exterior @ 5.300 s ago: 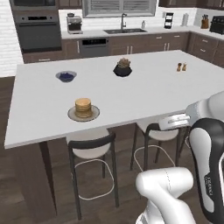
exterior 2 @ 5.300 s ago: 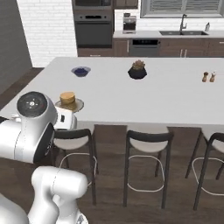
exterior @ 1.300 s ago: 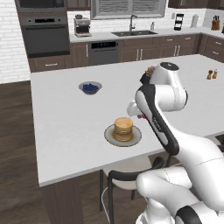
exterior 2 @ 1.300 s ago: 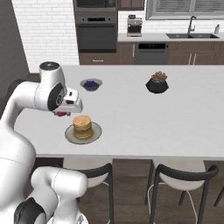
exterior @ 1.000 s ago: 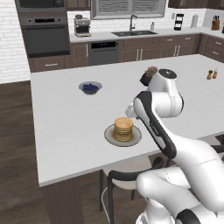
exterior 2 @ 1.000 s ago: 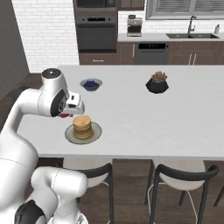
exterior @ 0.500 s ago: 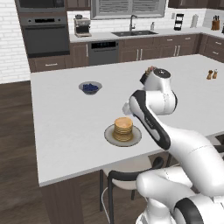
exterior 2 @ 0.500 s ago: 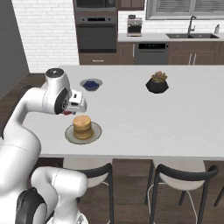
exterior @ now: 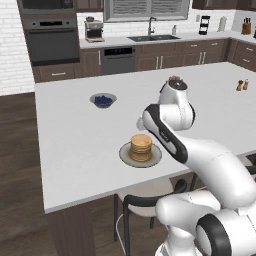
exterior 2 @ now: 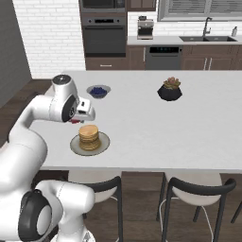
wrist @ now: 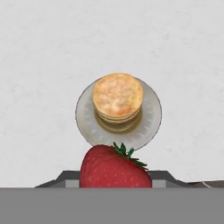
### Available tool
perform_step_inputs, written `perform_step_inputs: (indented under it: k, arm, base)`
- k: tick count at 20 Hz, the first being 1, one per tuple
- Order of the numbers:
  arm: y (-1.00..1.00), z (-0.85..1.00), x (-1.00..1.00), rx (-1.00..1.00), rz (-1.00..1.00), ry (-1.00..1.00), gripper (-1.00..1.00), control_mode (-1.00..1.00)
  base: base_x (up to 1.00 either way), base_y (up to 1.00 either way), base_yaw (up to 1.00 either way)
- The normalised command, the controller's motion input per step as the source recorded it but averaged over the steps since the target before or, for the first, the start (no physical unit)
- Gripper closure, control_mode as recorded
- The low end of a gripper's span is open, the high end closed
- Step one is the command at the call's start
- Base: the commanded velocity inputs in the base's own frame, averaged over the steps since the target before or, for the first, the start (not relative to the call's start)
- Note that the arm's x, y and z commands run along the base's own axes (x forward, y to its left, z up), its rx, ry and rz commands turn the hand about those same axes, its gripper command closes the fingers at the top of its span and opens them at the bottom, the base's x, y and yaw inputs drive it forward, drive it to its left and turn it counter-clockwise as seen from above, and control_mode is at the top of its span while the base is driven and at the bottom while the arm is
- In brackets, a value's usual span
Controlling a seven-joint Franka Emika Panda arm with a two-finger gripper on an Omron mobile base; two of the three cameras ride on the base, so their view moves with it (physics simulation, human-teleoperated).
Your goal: Take the strawberry from the fridge and place it on top of the pancake, located on the dining counter.
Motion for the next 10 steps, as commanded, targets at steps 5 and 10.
perform_step_inputs:
  k: [5, 10]
  arm:
    - [0.0, -0.19, 0.21, 0.0, -0.02, 0.0, 1.0, -1.0]
    - [0.08, -0.19, 0.38, 0.0, -0.01, 0.02, 1.0, -1.0]
  base:
    - [0.0, 0.0, 0.0]
    - [0.0, 0.0, 0.0]
